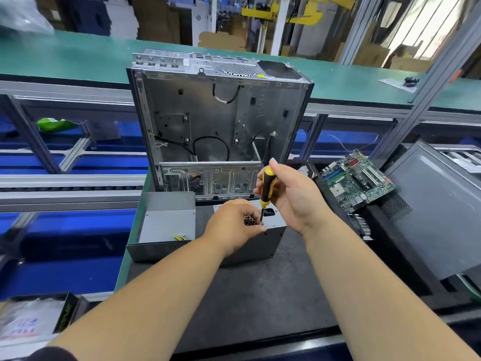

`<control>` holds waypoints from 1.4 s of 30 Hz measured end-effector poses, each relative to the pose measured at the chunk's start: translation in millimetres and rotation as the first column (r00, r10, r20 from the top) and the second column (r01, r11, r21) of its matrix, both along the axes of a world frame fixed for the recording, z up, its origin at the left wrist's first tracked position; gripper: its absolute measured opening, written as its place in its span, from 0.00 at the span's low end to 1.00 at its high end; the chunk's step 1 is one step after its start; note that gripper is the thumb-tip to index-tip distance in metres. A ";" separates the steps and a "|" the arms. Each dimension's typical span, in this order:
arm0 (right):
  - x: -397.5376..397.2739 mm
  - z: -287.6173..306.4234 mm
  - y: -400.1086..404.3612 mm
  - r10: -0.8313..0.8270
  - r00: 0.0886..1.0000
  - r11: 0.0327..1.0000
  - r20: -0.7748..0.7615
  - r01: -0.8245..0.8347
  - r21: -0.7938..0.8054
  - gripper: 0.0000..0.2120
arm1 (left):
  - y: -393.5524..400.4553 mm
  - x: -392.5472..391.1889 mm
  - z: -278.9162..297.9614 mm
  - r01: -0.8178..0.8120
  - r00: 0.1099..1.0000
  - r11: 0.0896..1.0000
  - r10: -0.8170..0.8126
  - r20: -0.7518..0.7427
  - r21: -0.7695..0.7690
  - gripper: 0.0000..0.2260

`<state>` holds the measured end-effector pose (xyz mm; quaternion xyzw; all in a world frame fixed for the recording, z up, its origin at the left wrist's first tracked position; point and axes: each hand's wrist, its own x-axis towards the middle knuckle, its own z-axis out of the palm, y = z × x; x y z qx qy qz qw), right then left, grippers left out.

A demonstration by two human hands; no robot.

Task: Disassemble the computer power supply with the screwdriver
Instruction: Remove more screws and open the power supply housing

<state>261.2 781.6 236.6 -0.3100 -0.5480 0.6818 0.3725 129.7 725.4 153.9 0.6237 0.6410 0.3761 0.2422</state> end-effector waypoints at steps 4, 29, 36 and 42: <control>-11.9 -2.9 -2.6 -0.039 0.998 0.999 -0.042 0.037 -0.035 0.26 | -0.8 0.2 -0.3 0.005 1.000 1.000 -0.005 0.015 0.004 0.12; -11.5 -0.5 1.7 -0.175 0.980 0.980 -0.096 0.165 -0.111 0.27 | 2.3 -1.3 -4.1 -0.022 0.999 1.000 0.022 -0.040 -0.010 0.09; -7.9 -6.0 1.3 -0.170 0.983 0.985 -0.076 0.166 -0.056 0.12 | 2.9 -2.5 -4.5 -0.012 0.999 1.000 0.012 -0.053 -0.003 0.09; -6.9 1.1 5.5 -0.250 0.966 0.968 0.066 0.248 0.028 0.14 | 3.4 -2.5 -4.9 -0.018 0.998 1.000 0.018 -0.058 -0.012 0.08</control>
